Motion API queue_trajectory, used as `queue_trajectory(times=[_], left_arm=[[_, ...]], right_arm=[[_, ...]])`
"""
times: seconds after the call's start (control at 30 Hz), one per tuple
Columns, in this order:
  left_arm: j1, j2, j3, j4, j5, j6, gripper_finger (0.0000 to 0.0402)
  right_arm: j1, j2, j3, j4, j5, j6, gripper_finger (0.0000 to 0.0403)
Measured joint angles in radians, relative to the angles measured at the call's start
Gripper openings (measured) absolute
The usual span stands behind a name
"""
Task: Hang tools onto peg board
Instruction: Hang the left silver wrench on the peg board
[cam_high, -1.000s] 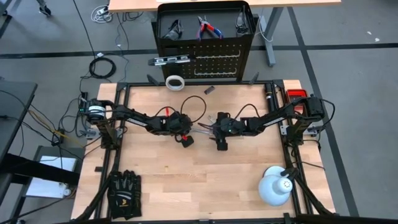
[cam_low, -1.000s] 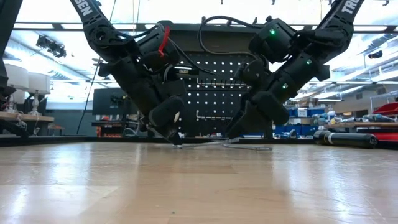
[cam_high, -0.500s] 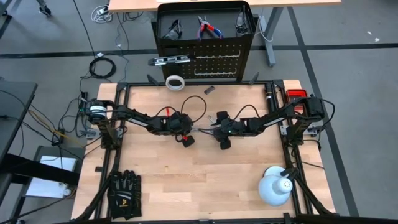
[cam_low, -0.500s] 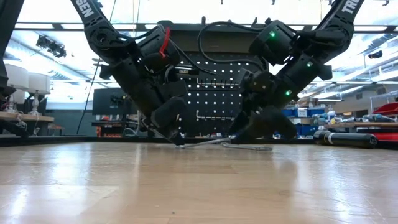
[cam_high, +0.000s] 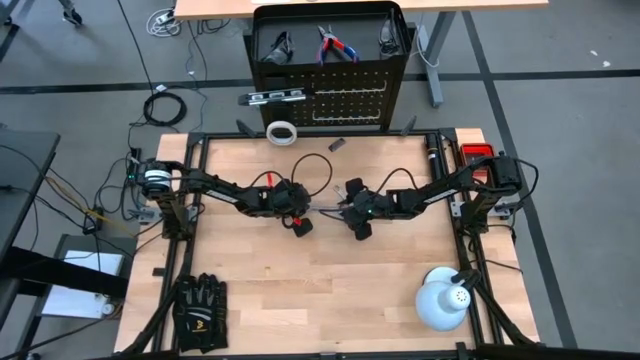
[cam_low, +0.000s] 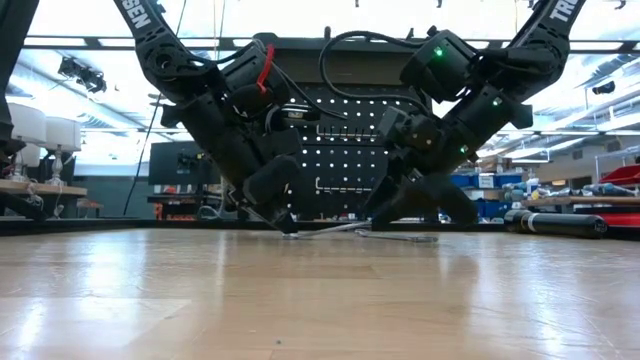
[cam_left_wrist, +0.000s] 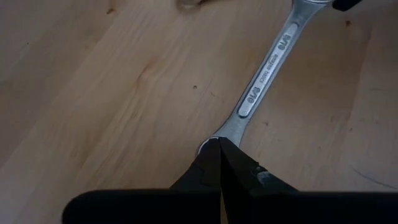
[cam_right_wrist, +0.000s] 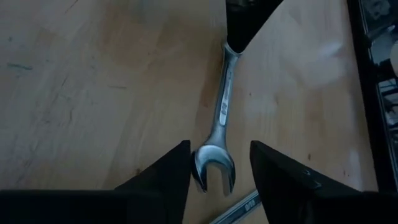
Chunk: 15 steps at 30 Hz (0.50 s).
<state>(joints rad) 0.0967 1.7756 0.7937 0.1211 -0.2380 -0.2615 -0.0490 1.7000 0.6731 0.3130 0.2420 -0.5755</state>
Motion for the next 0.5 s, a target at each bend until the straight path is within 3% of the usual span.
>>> queue_trajectory(times=[0.17,0.3,0.5], left_arm=[[0.0,0.0,0.0,0.001,0.005,0.014,0.0],[0.0,0.0,0.0,0.001,0.009,0.015,0.0],[0.0,0.0,0.0,0.001,0.014,0.015,0.0]], right_arm=[[-0.003,0.0,0.0,0.001,-0.025,-0.019,0.0128],[-0.013,0.0,0.0,0.016,-0.085,0.057,0.0107],[-0.064,0.0,0.0,0.023,-0.197,0.212,0.0132]])
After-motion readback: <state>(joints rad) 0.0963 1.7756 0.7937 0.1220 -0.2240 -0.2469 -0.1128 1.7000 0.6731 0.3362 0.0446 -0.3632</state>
